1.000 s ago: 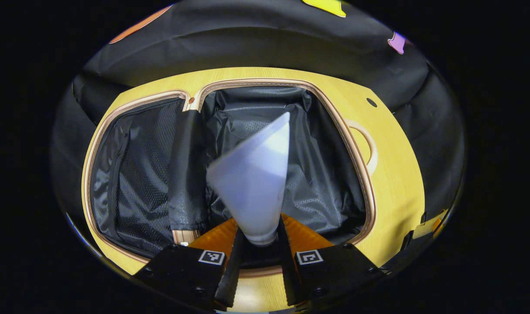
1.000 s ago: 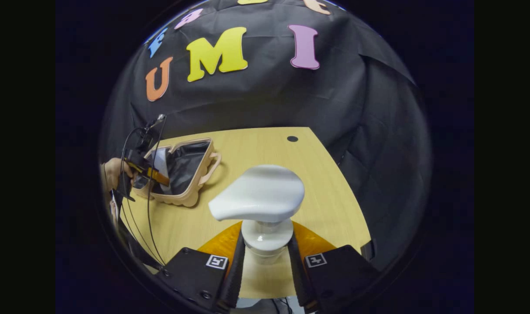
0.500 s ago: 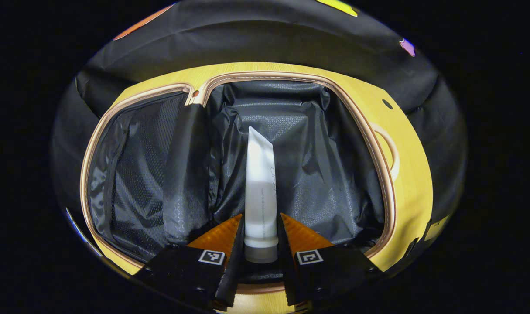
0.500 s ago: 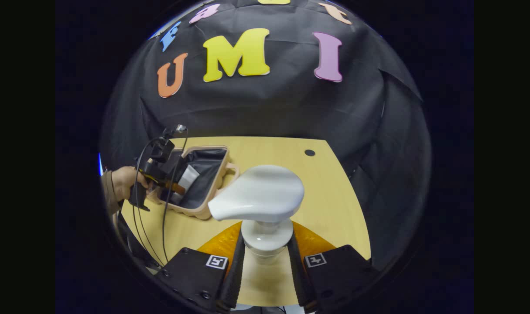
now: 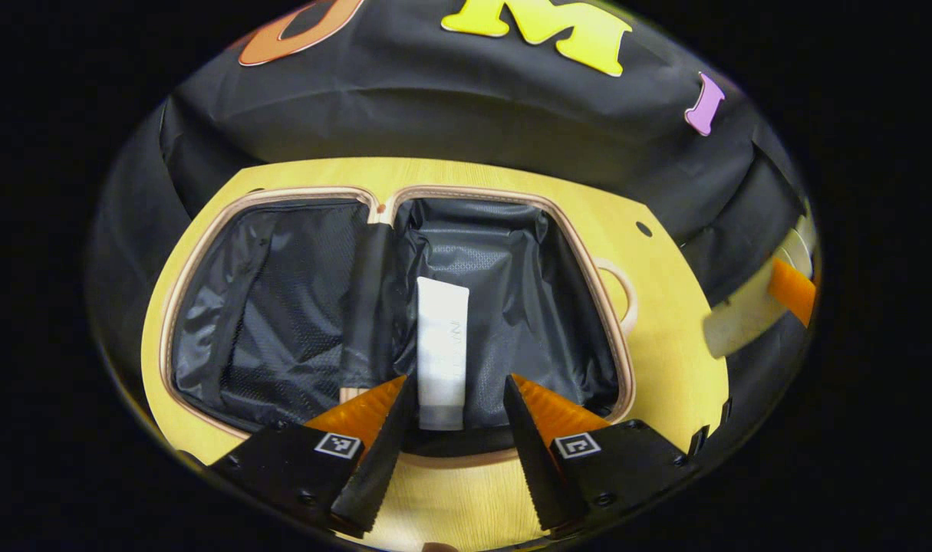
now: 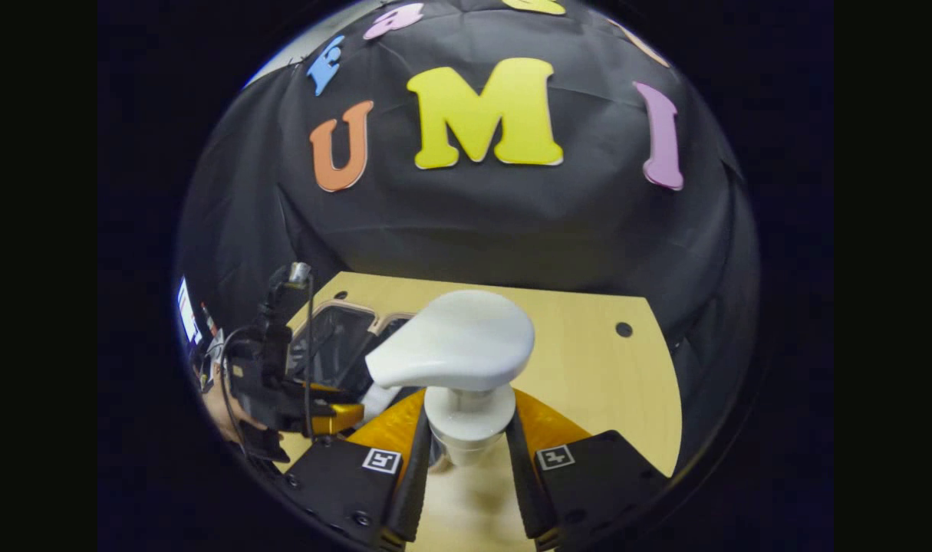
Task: First open the suitcase, pack the skin care products into it, and then close the suitcase.
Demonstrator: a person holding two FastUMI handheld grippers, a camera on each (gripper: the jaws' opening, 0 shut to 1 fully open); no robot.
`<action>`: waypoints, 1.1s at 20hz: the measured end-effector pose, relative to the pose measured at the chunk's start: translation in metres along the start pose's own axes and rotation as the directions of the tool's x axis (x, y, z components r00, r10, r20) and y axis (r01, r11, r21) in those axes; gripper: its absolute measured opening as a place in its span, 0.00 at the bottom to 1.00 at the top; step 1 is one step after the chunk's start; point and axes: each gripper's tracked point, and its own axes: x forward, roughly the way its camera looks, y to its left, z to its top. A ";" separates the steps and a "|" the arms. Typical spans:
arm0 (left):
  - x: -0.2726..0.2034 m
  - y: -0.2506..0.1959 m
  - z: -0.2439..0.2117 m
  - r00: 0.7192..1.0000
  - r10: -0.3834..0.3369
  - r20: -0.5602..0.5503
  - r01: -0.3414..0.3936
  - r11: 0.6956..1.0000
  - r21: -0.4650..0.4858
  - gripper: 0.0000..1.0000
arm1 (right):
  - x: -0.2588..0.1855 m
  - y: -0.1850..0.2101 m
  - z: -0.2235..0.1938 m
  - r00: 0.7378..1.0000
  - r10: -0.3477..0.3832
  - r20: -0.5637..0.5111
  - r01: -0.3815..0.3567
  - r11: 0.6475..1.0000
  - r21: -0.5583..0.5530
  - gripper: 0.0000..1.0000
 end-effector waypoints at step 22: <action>-0.230 0.081 0.061 0.769 -0.006 0.639 -0.104 0.985 0.135 0.93 | 0.163 0.078 -0.113 0.913 0.000 -0.407 0.064 0.988 0.143 0.47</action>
